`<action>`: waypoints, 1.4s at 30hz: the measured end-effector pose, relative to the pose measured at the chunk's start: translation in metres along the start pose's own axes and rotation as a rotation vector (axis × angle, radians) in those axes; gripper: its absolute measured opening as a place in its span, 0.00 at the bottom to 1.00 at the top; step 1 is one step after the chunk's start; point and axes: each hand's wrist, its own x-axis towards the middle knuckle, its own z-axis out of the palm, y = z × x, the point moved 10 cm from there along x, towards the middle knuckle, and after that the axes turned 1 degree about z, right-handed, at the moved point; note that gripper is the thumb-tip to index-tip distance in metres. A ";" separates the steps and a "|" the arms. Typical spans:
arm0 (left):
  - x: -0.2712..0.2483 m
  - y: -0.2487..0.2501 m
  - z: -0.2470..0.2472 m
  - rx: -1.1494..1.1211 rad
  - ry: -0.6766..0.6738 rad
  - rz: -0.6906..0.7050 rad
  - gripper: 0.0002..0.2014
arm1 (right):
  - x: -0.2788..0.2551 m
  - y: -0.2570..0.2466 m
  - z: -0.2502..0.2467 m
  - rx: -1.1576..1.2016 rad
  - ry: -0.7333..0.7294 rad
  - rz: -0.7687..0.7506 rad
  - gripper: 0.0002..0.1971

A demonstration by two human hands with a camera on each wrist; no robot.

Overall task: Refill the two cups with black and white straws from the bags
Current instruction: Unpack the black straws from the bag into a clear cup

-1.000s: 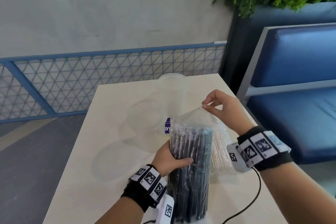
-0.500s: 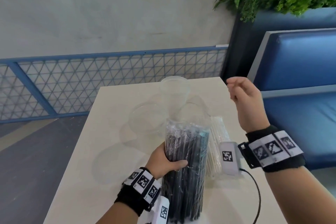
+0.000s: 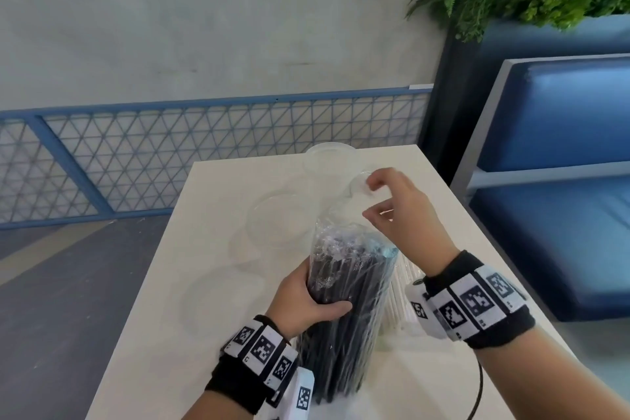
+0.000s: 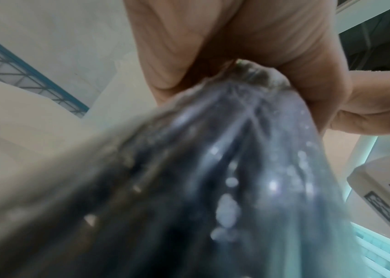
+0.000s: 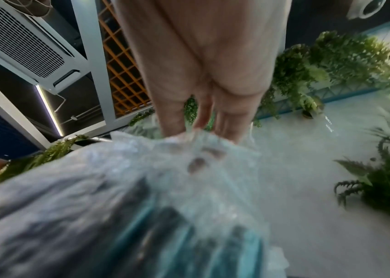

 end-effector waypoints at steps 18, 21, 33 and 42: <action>-0.012 0.004 -0.018 0.080 -0.091 0.010 0.34 | -0.016 -0.015 0.090 0.036 -0.661 -0.126 0.17; -0.010 0.002 -0.015 0.069 -0.085 0.007 0.35 | -0.014 -0.010 0.090 0.056 -0.597 -0.109 0.13; -0.001 0.000 -0.017 0.043 -0.013 -0.030 0.27 | -0.008 0.012 0.074 0.171 -0.204 0.115 0.06; -0.011 -0.008 -0.016 -0.042 -0.003 -0.038 0.26 | 0.029 0.002 0.015 0.139 -0.031 0.074 0.05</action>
